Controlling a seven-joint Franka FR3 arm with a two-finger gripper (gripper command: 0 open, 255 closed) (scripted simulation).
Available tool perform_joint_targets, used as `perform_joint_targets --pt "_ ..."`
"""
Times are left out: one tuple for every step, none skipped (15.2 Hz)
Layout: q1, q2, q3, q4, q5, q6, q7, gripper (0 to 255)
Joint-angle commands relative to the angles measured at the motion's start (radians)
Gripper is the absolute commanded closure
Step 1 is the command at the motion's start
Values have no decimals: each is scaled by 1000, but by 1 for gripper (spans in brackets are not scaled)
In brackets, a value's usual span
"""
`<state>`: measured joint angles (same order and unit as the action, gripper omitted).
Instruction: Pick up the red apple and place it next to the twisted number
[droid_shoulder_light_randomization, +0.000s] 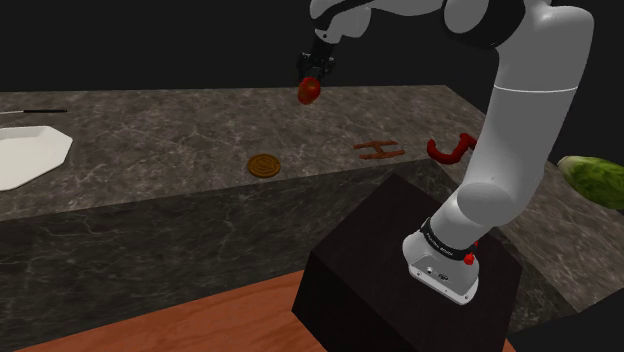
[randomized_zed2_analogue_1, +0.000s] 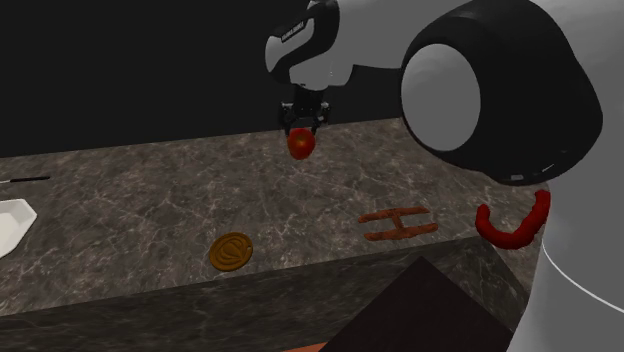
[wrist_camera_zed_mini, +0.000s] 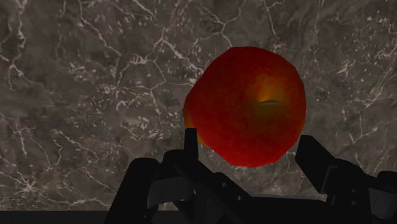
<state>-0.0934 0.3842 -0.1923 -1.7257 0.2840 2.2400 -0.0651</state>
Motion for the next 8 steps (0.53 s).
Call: perform_joint_targets --pt "2 -13 -2 11 -7 -23 9 255" --pt "3 -18 -3 17 -10 -34 12 255" --pt "3 -23 -4 24 -12 -45 15 255" --pt "4 -28 -5 31 -15 -57 18 255" --pt "4 -32 -6 38 -18 -68 21 255" --pt "4 -36 -7 46 -20 -79 24 255" --pt "4 -40 -8 53 -23 -91 27 255" --pt "4 -44 -9 61 -25 -102 30 255"
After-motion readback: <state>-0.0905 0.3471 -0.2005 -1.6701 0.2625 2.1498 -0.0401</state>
